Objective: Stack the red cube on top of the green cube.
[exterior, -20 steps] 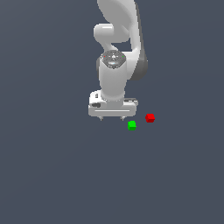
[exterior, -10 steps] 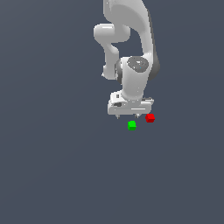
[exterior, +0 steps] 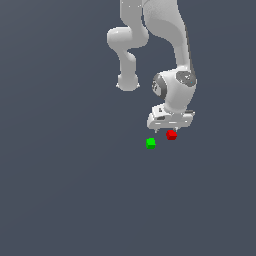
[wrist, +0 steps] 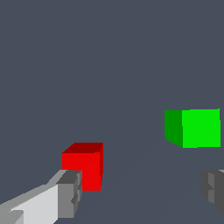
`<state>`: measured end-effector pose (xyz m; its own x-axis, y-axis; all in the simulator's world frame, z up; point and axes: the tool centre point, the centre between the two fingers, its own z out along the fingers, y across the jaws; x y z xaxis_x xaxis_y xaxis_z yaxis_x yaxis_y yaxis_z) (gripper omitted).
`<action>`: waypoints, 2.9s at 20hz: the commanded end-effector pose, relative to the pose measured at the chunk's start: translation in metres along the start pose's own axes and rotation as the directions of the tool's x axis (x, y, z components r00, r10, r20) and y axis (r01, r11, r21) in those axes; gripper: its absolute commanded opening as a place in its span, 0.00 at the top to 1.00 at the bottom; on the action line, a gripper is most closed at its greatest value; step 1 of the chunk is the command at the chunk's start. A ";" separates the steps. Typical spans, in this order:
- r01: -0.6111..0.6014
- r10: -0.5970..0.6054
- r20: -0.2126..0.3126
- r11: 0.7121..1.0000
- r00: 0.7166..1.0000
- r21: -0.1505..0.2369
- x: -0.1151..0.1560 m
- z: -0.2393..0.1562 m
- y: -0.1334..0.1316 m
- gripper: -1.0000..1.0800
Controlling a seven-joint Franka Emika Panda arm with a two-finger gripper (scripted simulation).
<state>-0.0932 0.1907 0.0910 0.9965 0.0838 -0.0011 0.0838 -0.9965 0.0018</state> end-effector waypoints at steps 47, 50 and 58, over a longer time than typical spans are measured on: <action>0.017 -0.017 -0.001 1.000 1.000 0.002 -0.017 0.069 -0.053 1.00; 0.017 -0.017 -0.001 1.000 1.000 0.002 -0.017 0.064 -0.053 1.00; 0.017 -0.017 -0.001 1.000 1.000 0.001 -0.018 0.023 -0.052 1.00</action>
<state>-0.1162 0.2410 0.0571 0.9949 0.1006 -0.0014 0.1006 -0.9949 0.0008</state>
